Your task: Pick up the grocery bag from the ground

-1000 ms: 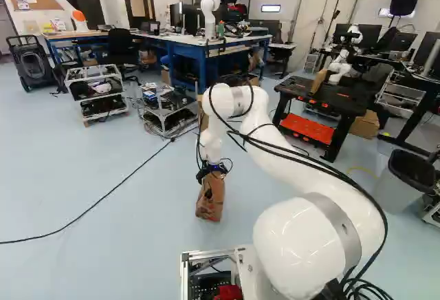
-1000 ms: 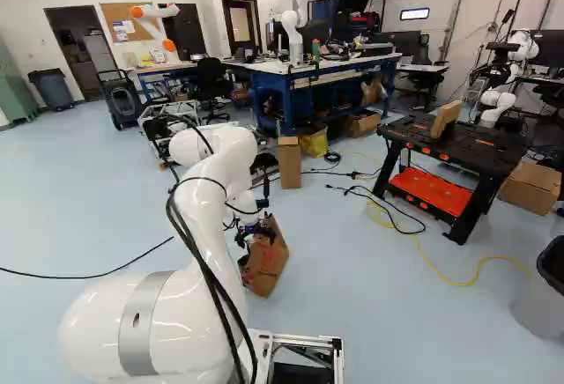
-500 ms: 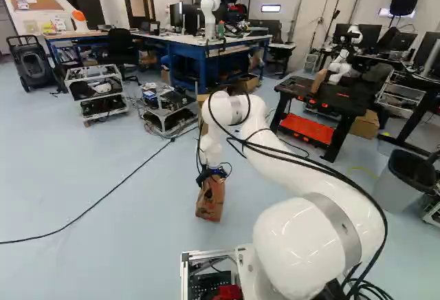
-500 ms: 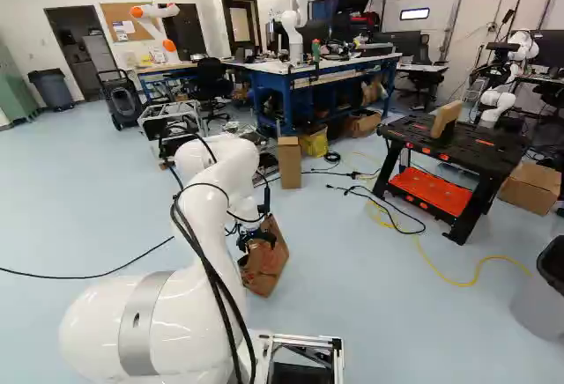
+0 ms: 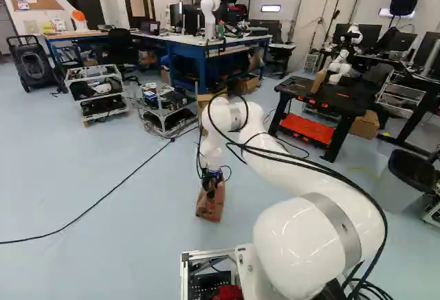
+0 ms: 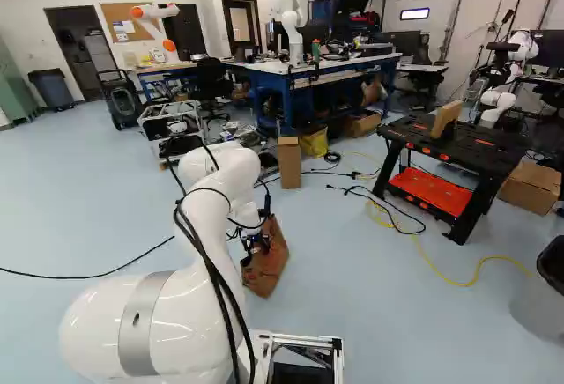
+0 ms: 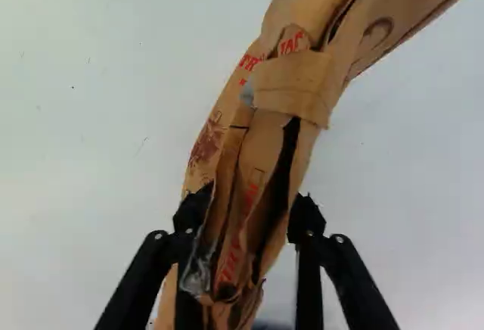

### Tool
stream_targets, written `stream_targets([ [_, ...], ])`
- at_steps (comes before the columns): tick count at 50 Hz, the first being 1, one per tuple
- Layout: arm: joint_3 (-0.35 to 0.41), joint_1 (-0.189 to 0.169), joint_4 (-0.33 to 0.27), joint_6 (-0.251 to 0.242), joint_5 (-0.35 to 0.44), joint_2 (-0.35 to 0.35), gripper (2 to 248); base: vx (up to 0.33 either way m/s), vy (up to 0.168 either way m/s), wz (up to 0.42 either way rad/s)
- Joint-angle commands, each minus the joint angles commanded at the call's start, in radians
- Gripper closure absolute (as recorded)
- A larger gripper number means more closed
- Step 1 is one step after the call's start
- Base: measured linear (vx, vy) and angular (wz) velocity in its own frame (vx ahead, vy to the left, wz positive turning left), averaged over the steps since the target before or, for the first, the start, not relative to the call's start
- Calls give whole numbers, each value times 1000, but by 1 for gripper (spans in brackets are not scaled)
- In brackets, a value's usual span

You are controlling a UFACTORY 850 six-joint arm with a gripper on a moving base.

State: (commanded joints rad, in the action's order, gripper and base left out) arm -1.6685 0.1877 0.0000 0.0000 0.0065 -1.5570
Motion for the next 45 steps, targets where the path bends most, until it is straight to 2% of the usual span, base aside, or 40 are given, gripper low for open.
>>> stream_targets([
  [3, 0, 0, 0, 0, 0, 0, 123, 0, 0, 0],
  [4, 0, 0, 0, 0, 0, 0, 161, 0, 0, 0],
  [8, 0, 0, 0, 0, 0, 0, 161, 0, 0, 0],
  [9, 0, 0, 0, 0, 0, 0, 199, 0, 0, 0],
  [13, 8, 0, 0, 0, 0, 8, 199, 0, 0, 0],
  [14, 11, 0, 0, 0, 0, 11, 225, 0, 0, 0],
  [45, 118, 0, 0, 0, 0, 125, 226, 0, 0, 0],
])
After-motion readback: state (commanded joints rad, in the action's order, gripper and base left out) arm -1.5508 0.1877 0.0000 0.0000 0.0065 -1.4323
